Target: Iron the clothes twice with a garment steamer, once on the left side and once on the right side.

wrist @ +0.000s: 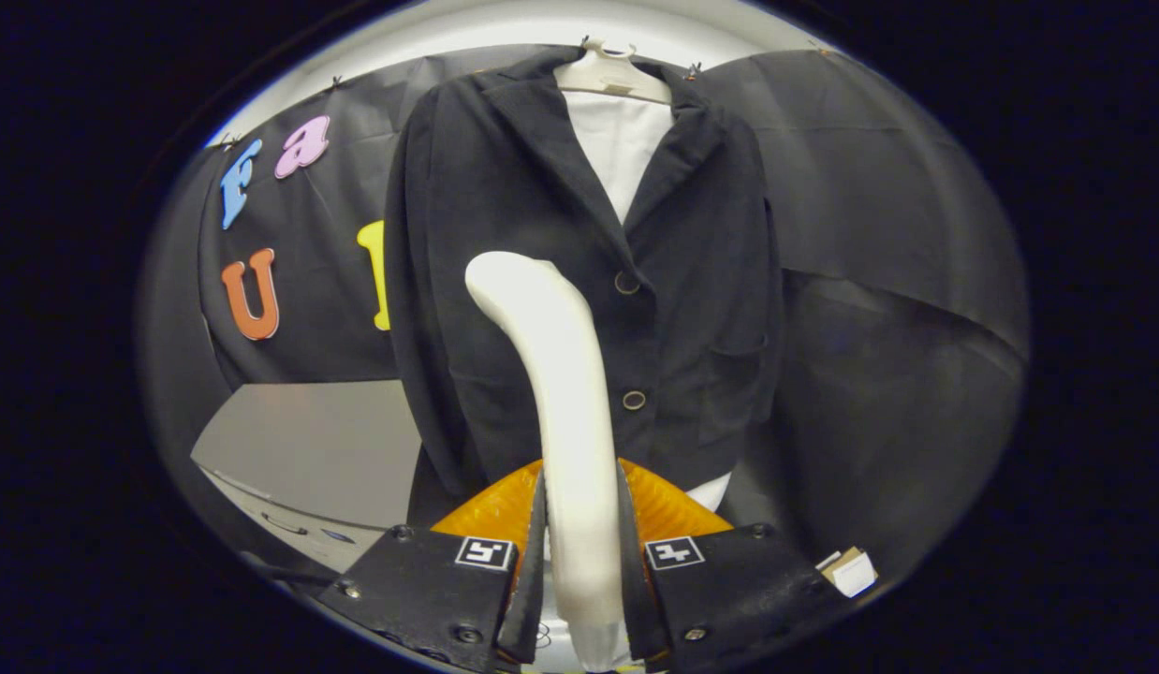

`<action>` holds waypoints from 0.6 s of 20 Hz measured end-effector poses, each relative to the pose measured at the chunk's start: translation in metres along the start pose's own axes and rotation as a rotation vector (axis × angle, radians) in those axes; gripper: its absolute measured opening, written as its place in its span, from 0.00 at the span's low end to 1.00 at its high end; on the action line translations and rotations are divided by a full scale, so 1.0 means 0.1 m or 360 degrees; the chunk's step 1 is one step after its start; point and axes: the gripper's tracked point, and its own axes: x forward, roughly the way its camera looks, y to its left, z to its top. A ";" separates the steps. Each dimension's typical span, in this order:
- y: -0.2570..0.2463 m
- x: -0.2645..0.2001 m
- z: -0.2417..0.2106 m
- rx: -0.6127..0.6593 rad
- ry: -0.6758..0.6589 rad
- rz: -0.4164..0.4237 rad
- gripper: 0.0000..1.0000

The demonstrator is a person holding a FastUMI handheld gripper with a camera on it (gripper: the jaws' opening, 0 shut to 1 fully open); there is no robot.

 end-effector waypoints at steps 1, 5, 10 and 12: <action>-0.01 0.02 -0.04 0.0004 0.0015 -0.0004 0.38; -0.07 0.10 -0.22 0.0002 0.0071 -0.0026 0.38; -0.11 0.20 -0.49 -0.0004 0.0150 -0.0041 0.38; -0.09 0.23 -0.58 -0.0009 0.0183 -0.0045 0.38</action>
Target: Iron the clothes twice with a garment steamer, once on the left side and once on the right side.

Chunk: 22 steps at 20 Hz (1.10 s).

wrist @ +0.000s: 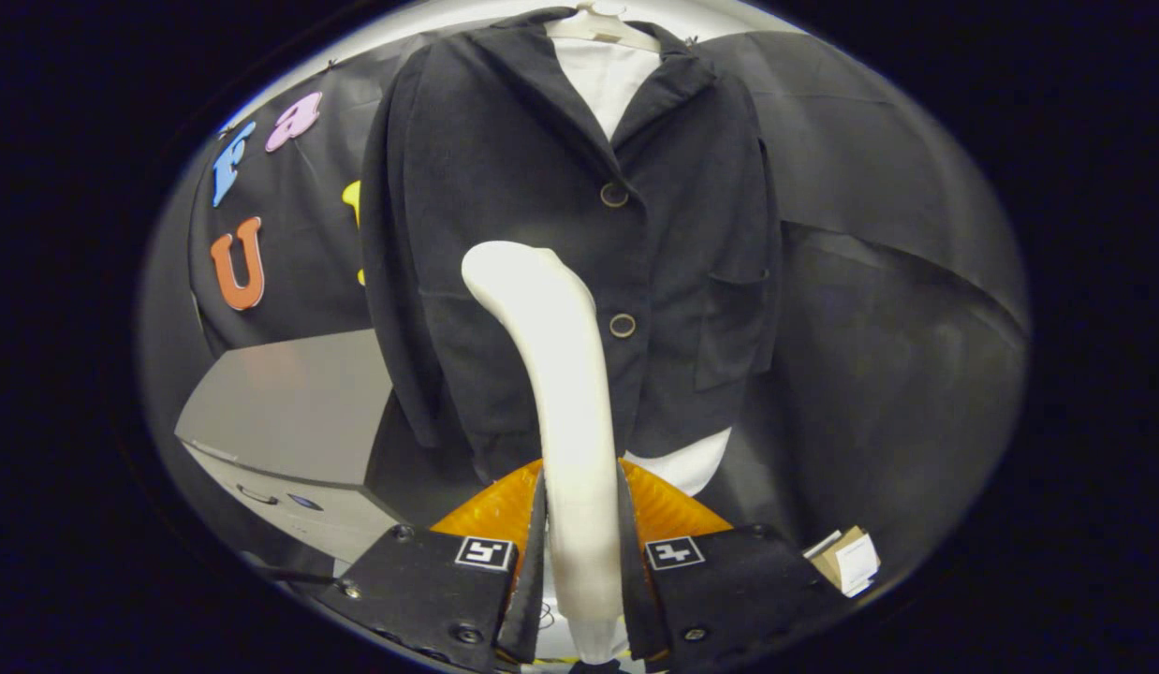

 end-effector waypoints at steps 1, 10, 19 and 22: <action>-0.01 0.02 -0.04 -0.0004 0.0016 -0.0004 0.38; -0.03 0.25 -0.54 0.0007 0.0185 -0.0029 0.38; -0.08 0.39 -0.96 0.0002 0.0305 -0.0048 0.38; -0.08 0.38 -1.05 0.0011 0.0319 -0.0050 0.38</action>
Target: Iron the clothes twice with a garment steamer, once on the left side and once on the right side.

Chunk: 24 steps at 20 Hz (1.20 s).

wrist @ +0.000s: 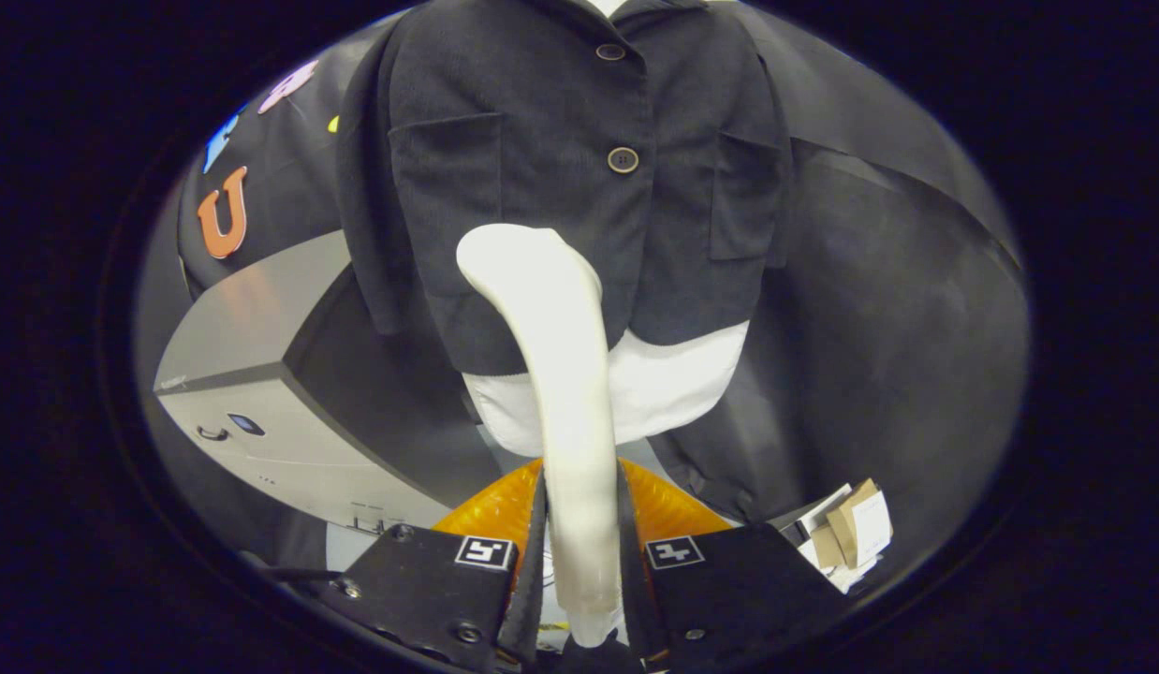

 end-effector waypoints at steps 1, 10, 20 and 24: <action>0.00 -0.02 -0.02 0.0009 0.0000 0.0007 0.38; -0.50 -0.45 -0.34 0.0221 -0.0008 -0.0007 0.38; -1.65 -1.15 -0.06 0.0475 -0.0184 -0.0129 0.38; -1.87 -1.35 0.51 0.0455 -0.0316 -0.0093 0.38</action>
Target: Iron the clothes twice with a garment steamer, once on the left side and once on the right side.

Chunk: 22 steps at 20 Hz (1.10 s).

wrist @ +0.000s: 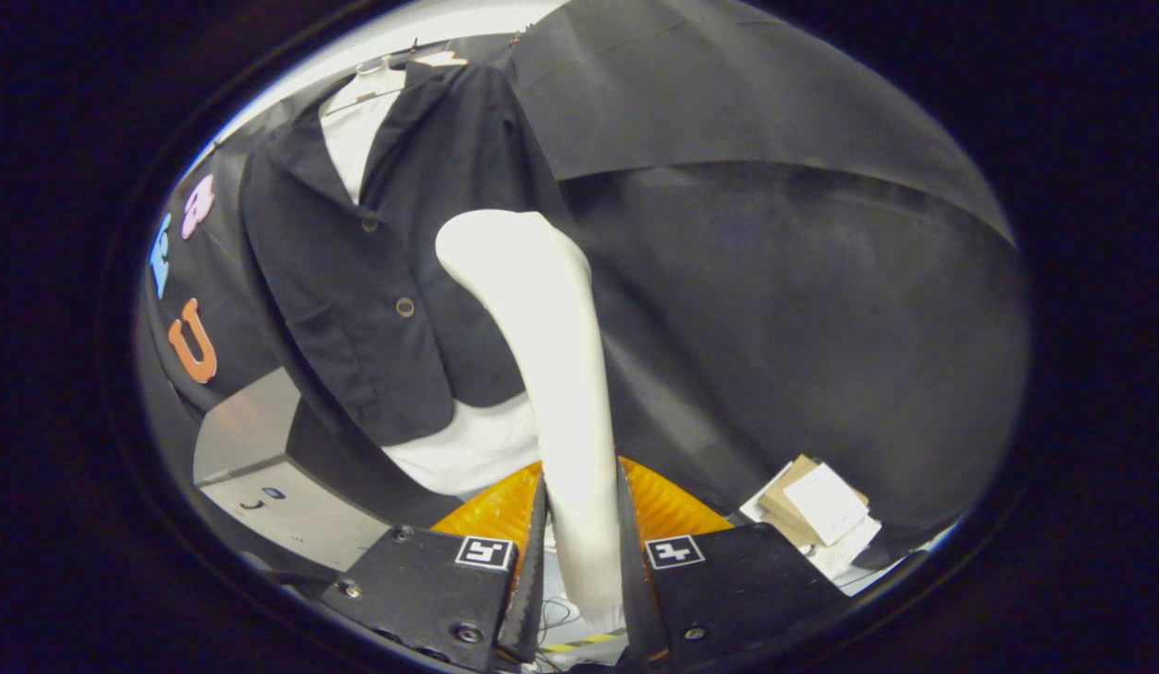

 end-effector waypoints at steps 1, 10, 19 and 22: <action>0.03 0.00 0.18 -0.0013 -0.0035 0.0024 0.38; 0.57 -0.02 1.87 -0.0086 -0.0335 0.0261 0.38; 1.21 0.09 2.62 -0.0237 -0.0500 0.0300 0.38; 1.19 0.16 2.50 -0.0270 -0.0482 0.0232 0.38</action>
